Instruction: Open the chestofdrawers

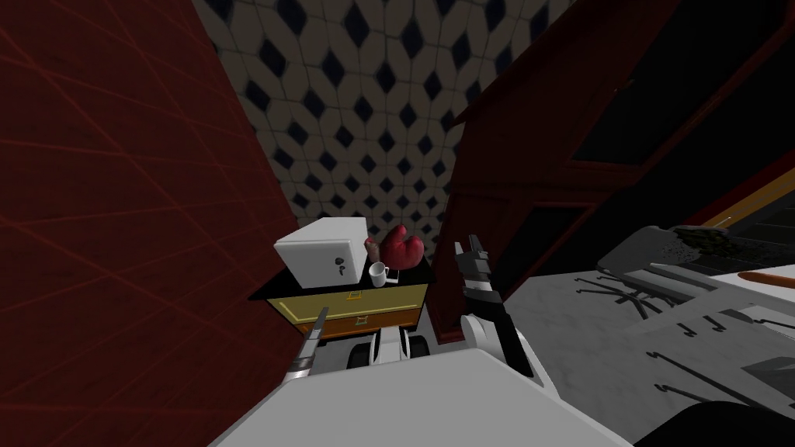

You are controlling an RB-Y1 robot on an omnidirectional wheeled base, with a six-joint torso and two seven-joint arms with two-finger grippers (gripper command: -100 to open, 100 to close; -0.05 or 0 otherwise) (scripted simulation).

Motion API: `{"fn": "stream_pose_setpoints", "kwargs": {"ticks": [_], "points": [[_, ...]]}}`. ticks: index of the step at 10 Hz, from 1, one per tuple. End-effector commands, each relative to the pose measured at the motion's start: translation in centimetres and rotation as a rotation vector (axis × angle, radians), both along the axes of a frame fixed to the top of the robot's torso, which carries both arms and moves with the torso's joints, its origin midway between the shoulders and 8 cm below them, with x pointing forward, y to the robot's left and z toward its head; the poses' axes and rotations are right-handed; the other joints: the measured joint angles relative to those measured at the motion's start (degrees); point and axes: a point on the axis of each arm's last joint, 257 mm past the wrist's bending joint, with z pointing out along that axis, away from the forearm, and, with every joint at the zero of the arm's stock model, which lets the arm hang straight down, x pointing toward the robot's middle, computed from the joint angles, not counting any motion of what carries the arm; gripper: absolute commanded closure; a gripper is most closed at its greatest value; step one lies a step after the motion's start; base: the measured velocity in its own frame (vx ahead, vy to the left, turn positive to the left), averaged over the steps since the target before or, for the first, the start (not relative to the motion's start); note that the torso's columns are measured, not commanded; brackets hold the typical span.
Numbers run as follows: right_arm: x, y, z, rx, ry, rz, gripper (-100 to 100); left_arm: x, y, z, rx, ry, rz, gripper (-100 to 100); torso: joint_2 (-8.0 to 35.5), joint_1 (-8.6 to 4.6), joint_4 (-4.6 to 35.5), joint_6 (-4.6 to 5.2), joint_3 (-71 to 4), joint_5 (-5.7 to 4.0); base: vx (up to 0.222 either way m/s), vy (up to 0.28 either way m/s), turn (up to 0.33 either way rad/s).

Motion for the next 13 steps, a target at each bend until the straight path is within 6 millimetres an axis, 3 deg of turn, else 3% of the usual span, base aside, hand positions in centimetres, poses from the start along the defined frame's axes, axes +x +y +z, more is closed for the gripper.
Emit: {"fn": "stream_pose_setpoints", "kwargs": {"ticks": [1, 5, 10, 13], "points": [[0.0, 0.0, 0.0, 0.0, 0.0, 0.0, 0, -1.0, -0.5, -1.8, -0.014, 0.032, 0.002, -100, 0.1, 0.06, 0.02, 0.0, 0.05, 0.02, 0.071, -0.03, -0.005], [0.0, 0.0, 0.0, 0.0, 0.0, 0.0, 0, -2.2, -1.9, -3.7, -0.051, 0.059, 0.007, -100, 0.1, 0.04, 0.02, -0.01, 0.06, 0.01, 0.069, -0.034, -0.007], [0.0, 0.0, 0.0, 0.0, 0.0, 0.0, 0, -3.1, -5.8, -5.2, -0.15, 0.073, 0.026, -100, 0.17, 0.05, 0.04, 0.0, 0.1, 0.01, 0.033, -0.021, 0.022], [0.0, 0.0, 0.0, 0.0, 0.0, 0.0, 0, -1.6, -4.8, -4.8, -0.139, 0.073, 0.023, -100, 0.08, 0.0, 0.03, 0.01, 0.05, 0.0, -0.005, -0.017, 0.006]]}}
